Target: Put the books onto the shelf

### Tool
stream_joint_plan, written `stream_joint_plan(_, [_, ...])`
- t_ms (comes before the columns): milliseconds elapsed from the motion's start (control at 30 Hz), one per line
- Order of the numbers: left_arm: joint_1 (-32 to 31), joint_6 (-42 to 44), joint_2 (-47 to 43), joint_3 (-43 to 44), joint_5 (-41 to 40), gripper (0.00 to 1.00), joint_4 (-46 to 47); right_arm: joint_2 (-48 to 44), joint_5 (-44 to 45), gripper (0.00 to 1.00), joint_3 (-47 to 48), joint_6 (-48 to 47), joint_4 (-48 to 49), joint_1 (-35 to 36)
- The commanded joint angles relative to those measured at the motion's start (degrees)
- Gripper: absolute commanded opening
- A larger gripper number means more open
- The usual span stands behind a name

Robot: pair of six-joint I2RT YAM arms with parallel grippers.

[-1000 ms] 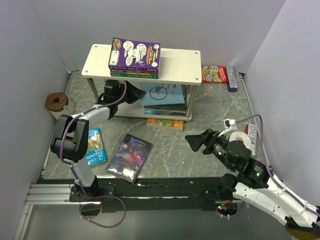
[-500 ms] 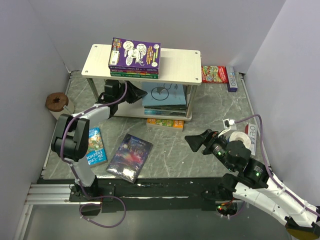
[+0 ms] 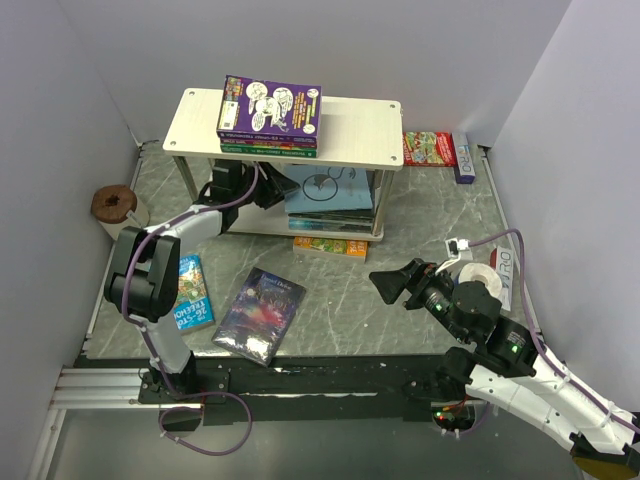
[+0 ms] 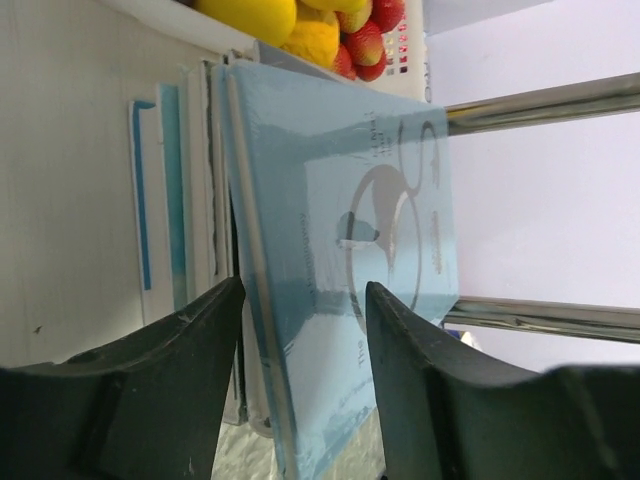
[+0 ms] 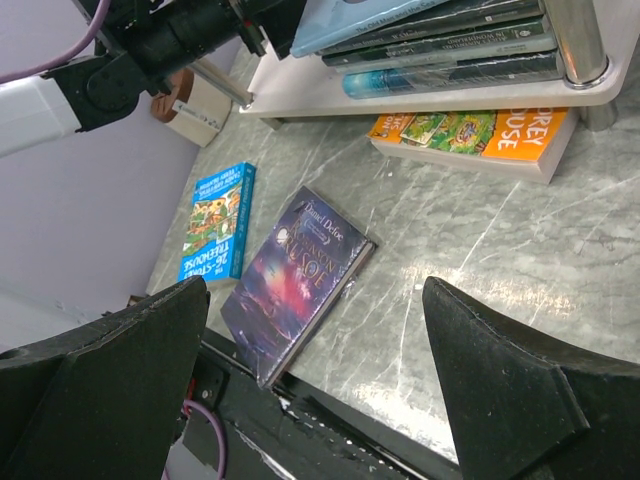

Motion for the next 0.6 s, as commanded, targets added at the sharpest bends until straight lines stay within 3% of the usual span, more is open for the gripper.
stream_joint_plan(0, [-0.4,3.2,-3.2,2.1,-0.4,0.59,0.5,-0.7,1.0,0.95,0.6,0.3,0.3,-0.2])
stream_joint_plan(167, [1.8,2.9,-7.7,-0.6,-2.6,0.62,-1.4,0.0,3.7,0.94,2.8,-1.3,-2.1,-0.2])
stream_joint_plan(433, [2.9,3.0,-17.5,-4.1,-7.7,0.65,-5.2,11.1,20.9,0.93,13.4,-1.8,-15.8,-0.3])
stream_joint_plan(533, [2.7,2.2,-20.6,-6.4,-9.8,0.64,-6.3,16.1,23.8,0.83,14.5,-2.4,-14.9,-1.3])
stream_joint_plan(567, [2.5,2.3,-21.3,-7.6,-11.5,0.62,-6.4,17.9,23.9,0.71,14.6,-2.6,-13.4,-2.0])
